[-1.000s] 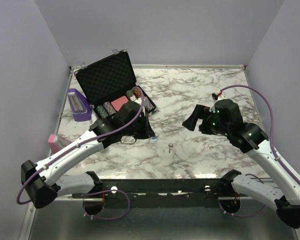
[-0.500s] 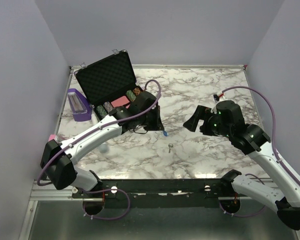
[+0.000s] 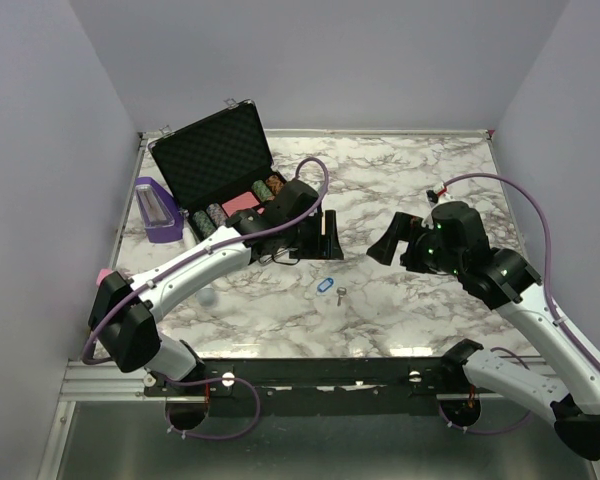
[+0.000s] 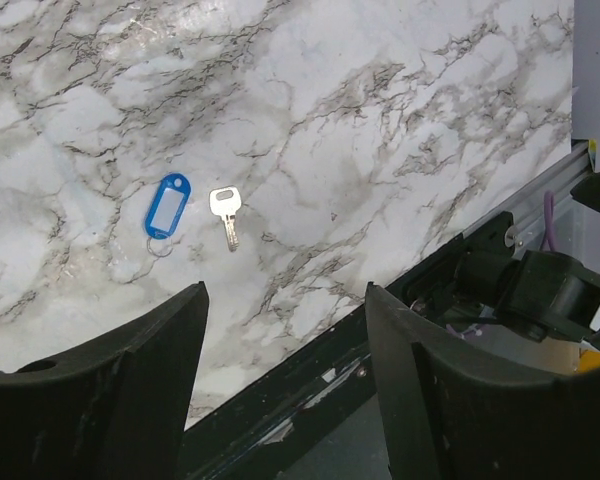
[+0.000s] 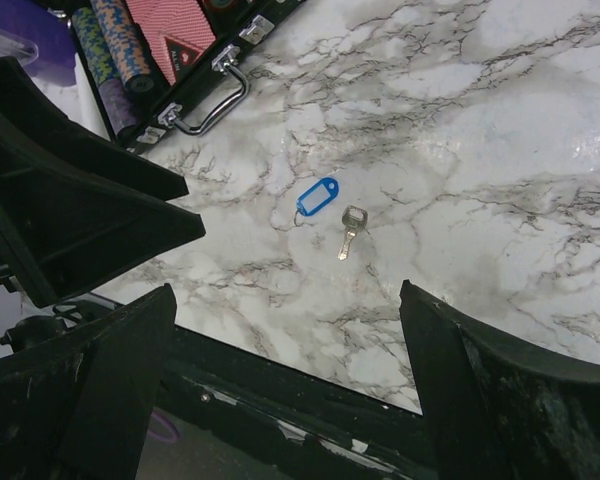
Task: Remove the keys from the keyring
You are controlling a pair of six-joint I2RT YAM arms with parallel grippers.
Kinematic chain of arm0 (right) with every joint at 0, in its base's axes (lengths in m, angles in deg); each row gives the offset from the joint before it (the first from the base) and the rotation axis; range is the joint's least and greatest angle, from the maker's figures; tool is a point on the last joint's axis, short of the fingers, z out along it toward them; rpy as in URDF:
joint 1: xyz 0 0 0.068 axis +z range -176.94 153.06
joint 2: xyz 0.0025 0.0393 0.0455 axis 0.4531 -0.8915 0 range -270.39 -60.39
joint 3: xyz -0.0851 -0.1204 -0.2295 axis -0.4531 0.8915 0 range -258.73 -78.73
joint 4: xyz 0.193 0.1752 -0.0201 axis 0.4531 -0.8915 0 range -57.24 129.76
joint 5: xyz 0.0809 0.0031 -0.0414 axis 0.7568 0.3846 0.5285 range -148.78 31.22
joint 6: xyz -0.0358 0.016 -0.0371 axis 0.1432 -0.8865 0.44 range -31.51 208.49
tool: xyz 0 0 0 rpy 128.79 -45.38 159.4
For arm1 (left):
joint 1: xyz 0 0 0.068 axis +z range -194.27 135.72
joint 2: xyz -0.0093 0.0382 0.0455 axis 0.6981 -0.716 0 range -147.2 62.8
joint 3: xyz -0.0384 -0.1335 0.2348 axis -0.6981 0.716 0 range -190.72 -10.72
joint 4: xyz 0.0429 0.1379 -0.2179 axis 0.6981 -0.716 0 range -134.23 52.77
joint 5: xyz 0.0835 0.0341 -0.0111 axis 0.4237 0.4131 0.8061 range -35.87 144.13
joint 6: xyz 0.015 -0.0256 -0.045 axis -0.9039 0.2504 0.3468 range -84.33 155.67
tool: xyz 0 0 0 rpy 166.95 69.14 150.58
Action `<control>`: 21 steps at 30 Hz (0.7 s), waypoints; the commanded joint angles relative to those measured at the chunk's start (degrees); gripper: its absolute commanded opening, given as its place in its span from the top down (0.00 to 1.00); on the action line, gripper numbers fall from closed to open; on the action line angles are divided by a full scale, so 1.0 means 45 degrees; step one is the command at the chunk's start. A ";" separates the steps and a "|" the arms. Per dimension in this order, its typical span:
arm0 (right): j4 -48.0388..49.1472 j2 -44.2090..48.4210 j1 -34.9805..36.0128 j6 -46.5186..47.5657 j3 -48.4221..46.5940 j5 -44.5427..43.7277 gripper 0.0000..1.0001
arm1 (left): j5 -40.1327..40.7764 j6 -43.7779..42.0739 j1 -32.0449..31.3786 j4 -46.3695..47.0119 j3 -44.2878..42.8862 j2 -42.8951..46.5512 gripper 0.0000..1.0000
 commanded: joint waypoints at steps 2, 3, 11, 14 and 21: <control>-0.0114 -0.0072 -0.0036 -0.0044 -0.0013 0.0426 0.00 | -0.0025 -0.0221 0.0041 0.0086 -0.0058 0.0581 0.27; -0.0094 -0.0092 -0.0036 -0.0044 -0.0013 0.0427 0.00 | -0.0006 -0.0221 0.0041 0.0086 0.0020 0.0660 0.26; -0.0133 0.0045 -0.0036 -0.0005 0.0143 0.0232 0.00 | 0.0111 -0.0474 0.0060 0.0456 0.1307 0.2064 0.23; -0.0036 0.0045 -0.0017 0.0131 0.0182 0.0231 0.00 | 0.0383 -0.0825 0.0041 0.0536 0.1855 0.2846 0.20; 0.0451 0.0162 -0.0016 0.0288 0.0241 0.0602 0.00 | 0.1847 -0.1762 0.0080 0.0321 0.2753 0.5226 0.11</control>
